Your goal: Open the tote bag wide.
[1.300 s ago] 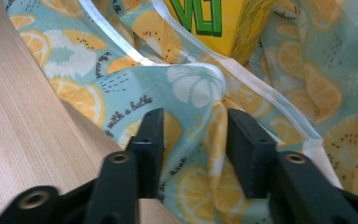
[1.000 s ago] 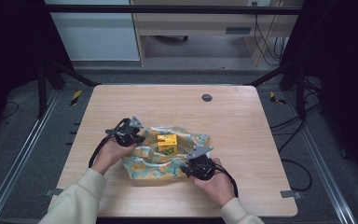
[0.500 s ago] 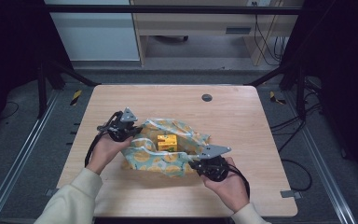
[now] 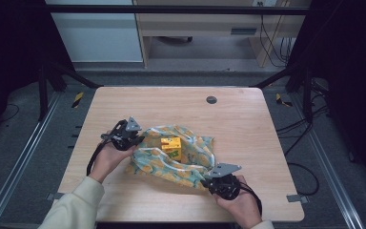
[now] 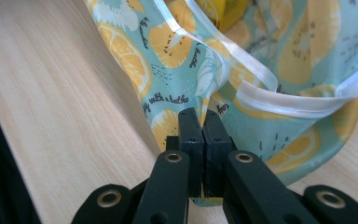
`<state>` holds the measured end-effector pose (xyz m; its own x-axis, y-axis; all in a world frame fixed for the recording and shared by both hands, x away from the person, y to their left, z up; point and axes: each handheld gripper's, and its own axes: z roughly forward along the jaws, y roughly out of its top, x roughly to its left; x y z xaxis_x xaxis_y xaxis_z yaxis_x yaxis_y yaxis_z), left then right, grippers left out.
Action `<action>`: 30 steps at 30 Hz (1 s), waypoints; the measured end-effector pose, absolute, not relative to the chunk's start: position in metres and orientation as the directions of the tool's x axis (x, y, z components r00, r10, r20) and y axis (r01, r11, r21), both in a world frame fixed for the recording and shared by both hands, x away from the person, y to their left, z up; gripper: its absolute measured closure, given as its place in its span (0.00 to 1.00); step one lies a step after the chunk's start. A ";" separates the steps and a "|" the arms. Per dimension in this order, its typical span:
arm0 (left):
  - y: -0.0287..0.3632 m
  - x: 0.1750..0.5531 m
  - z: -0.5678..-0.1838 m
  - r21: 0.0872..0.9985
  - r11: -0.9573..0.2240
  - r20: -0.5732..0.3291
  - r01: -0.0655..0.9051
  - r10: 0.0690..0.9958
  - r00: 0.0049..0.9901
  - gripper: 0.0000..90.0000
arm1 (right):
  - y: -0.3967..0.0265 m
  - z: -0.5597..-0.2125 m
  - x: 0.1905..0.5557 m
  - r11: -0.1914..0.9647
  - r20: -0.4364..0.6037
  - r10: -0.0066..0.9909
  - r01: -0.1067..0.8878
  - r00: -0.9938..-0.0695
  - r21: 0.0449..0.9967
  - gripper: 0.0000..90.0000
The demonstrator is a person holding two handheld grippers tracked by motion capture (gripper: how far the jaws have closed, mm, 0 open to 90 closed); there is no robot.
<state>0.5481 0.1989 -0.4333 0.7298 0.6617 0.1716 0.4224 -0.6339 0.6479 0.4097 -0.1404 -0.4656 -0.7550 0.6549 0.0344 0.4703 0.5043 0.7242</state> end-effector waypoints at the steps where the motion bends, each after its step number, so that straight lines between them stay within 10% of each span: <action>1: 0.199 0.549 -0.436 0.643 -0.635 0.168 0.428 0.663 0.730 1.00 | -0.141 -0.468 0.411 0.508 0.035 0.655 0.474 -0.755 0.719 0.99; 30: 0.203 0.566 -0.474 0.620 -0.617 0.133 0.485 0.691 0.711 1.00 | -0.145 -0.487 0.418 0.539 0.062 0.672 0.544 -0.738 0.643 1.00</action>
